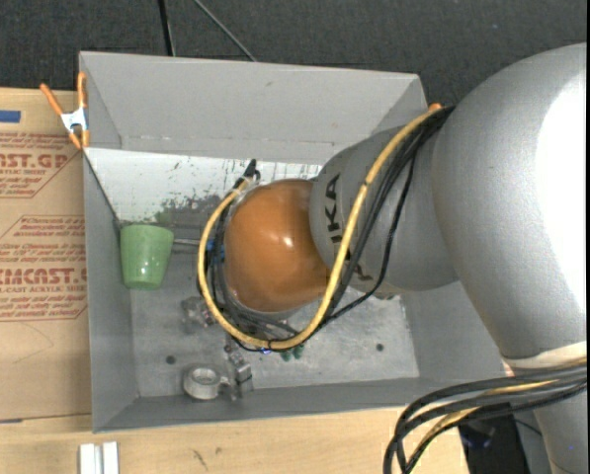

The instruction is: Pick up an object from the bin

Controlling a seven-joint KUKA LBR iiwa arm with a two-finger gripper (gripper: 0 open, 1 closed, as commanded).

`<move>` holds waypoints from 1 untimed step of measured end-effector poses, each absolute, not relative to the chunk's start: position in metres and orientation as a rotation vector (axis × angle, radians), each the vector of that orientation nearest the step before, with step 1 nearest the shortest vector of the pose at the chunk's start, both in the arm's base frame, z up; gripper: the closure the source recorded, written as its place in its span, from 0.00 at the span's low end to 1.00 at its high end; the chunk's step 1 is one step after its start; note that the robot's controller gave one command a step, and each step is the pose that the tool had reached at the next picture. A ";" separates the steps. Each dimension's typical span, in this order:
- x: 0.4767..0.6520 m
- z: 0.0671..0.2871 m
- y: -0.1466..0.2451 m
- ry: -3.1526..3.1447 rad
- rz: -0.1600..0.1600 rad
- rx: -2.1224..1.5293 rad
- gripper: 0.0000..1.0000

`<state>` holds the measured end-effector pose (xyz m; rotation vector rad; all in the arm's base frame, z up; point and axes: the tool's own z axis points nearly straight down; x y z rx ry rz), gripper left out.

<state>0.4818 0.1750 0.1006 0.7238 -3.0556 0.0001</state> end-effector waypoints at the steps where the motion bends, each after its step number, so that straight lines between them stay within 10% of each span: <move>1: 0.480 0.100 0.197 -3.014 -0.001 0.890 0.00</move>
Offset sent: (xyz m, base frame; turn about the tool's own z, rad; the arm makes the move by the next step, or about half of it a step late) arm -0.0014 0.0209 -0.0006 -0.1084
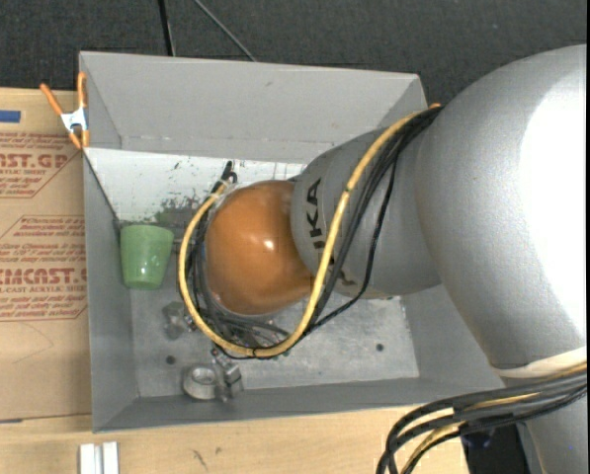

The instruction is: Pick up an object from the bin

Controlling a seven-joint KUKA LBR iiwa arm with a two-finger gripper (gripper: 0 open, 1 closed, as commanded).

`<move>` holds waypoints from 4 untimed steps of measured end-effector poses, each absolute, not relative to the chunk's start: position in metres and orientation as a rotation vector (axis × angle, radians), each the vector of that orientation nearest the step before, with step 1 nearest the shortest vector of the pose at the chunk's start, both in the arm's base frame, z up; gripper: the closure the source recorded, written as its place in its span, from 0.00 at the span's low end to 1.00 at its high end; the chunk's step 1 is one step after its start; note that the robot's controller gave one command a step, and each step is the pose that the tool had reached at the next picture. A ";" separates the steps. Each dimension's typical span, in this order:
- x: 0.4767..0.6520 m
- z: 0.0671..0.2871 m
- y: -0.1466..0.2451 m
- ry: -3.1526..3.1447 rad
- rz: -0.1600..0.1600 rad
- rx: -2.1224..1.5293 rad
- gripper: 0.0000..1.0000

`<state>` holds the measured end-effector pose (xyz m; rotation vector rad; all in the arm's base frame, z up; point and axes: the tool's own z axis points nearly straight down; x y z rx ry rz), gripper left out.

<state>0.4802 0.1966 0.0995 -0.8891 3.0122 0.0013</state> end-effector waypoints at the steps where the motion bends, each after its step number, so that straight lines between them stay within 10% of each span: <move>1: 0.485 0.071 0.207 3.002 0.002 -0.875 0.00; 2: 0.487 0.072 0.208 2.997 0.005 -0.872 0.00; 3: 0.486 0.072 0.208 3.001 0.005 -0.874 1.00; 4: 0.487 0.119 0.209 3.012 0.002 -0.877 1.00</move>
Offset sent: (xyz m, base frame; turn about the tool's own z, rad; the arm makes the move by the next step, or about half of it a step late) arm 0.0009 0.0096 -0.0295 0.0069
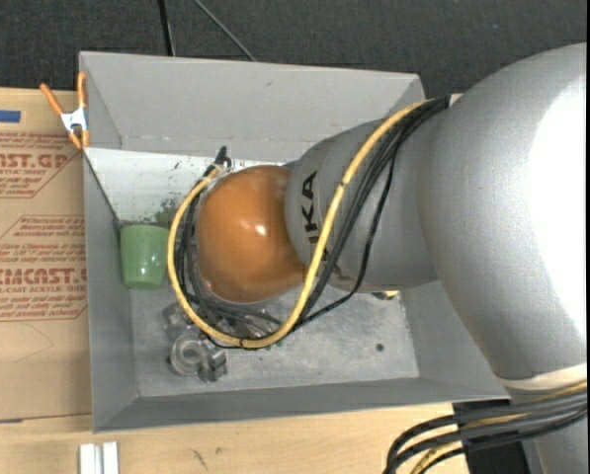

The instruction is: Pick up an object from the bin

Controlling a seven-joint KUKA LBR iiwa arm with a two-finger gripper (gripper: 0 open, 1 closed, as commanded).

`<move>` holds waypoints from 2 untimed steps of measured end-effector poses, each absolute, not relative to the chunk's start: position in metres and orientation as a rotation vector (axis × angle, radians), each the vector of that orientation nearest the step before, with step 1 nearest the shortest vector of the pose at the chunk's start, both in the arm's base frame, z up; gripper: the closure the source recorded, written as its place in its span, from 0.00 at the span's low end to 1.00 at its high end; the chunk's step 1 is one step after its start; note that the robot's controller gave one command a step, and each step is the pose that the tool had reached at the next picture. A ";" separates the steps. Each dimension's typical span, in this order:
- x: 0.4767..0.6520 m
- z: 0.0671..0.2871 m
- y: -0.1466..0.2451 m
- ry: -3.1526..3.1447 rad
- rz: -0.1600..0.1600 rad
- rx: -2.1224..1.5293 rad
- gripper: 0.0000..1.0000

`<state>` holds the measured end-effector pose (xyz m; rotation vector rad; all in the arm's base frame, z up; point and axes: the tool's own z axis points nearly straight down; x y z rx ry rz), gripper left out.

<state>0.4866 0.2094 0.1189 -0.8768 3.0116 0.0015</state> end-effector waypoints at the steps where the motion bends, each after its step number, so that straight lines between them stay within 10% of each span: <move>1: 0.487 0.128 0.210 3.014 0.001 -0.877 1.00; 2: 0.488 0.169 0.211 3.011 0.001 -0.877 1.00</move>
Offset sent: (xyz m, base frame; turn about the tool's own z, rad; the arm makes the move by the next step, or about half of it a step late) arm 0.0001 -0.0001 0.0093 0.0000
